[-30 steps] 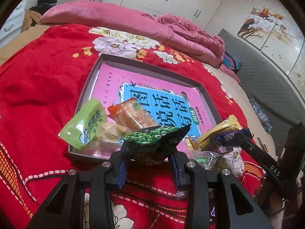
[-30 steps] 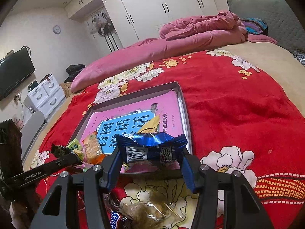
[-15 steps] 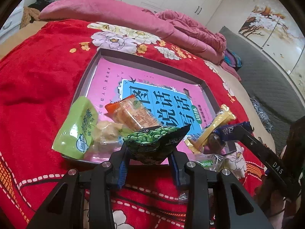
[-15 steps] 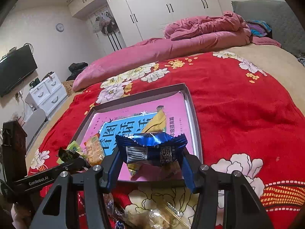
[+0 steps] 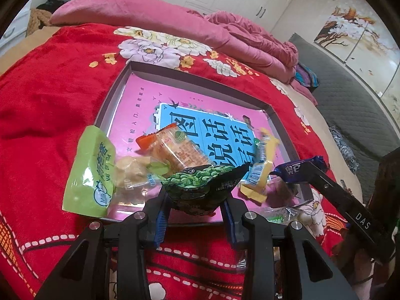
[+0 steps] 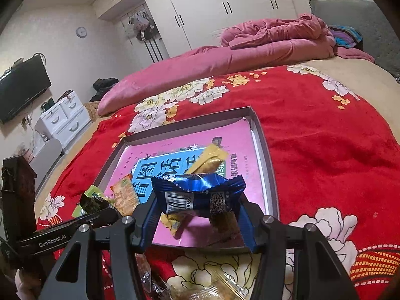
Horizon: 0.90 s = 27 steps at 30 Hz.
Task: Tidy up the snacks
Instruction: 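Lift and carry the pea snack bag and blue packet over the tray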
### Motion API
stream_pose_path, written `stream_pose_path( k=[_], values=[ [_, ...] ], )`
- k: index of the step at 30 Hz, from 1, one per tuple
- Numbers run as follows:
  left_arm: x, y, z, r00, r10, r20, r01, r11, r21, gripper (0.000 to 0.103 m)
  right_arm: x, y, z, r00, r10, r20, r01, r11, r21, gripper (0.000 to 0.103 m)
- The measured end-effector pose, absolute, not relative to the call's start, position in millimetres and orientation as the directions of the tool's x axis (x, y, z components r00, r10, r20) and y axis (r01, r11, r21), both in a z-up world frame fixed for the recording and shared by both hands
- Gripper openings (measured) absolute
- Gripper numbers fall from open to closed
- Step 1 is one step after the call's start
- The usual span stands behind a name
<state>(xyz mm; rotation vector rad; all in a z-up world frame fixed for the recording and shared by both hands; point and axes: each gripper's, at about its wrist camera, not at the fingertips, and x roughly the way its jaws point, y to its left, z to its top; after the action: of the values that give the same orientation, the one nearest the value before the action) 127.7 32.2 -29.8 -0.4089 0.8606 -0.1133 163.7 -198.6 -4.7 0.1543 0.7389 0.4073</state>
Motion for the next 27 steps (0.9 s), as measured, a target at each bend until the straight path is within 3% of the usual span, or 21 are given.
stream_pose_path(
  k=[27],
  values=[
    [139,29,-32,0.654,-0.239,-0.718,-0.067,0.927,-0.369,0.039,166,-171,-11,0.585,0.521,-0.621,-0.432,0.849,0.305,0.056]
  ],
)
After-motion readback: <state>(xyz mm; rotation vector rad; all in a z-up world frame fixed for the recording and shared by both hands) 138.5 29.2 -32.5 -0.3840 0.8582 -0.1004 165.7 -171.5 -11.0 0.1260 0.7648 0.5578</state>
